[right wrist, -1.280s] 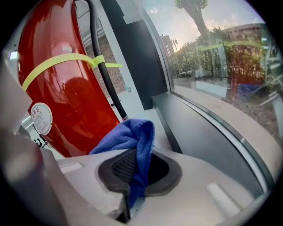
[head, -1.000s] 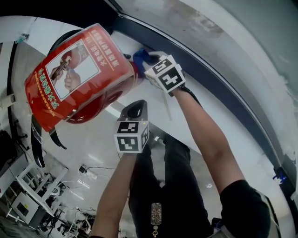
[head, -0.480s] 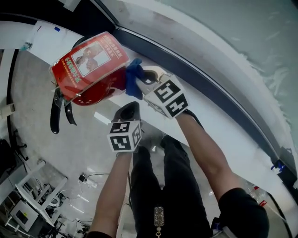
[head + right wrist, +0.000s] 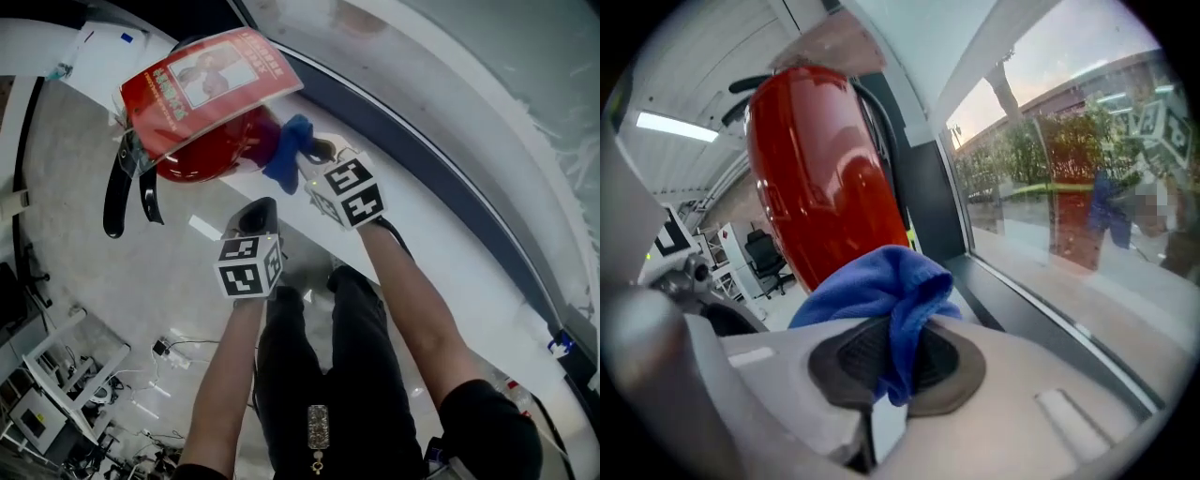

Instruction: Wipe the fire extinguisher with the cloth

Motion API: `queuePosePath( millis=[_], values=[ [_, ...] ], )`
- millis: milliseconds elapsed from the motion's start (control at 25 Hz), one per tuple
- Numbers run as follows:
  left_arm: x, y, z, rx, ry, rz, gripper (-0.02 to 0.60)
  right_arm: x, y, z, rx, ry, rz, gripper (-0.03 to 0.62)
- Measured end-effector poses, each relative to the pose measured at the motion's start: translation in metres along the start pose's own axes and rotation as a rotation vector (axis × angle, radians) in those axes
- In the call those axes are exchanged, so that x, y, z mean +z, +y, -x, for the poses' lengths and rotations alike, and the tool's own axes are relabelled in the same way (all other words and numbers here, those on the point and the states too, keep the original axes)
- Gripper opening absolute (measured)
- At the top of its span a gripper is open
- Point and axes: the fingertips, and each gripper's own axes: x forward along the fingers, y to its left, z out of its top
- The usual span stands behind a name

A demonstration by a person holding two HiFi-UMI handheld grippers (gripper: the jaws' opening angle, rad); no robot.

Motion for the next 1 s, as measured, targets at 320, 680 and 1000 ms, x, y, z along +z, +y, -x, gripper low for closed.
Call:
queuePosePath(
  millis=[320,680,1000],
  values=[
    [-0.017,0.028,0.003,0.023,-0.029,-0.017,0.008,-0.1,-0.004,-0.045,-0.039,0.236,-0.086,0.021],
    [0.006,0.032,0.057,0.049,-0.078,0.012,0.008,-0.006,0.049,0.008,0.019,0.082,-0.103,0.023],
    [0.054,0.023,0.124,0.092,-0.139,0.058,0.008,0.098,0.073,0.071,0.043,0.003,-0.068,0.023]
  ],
)
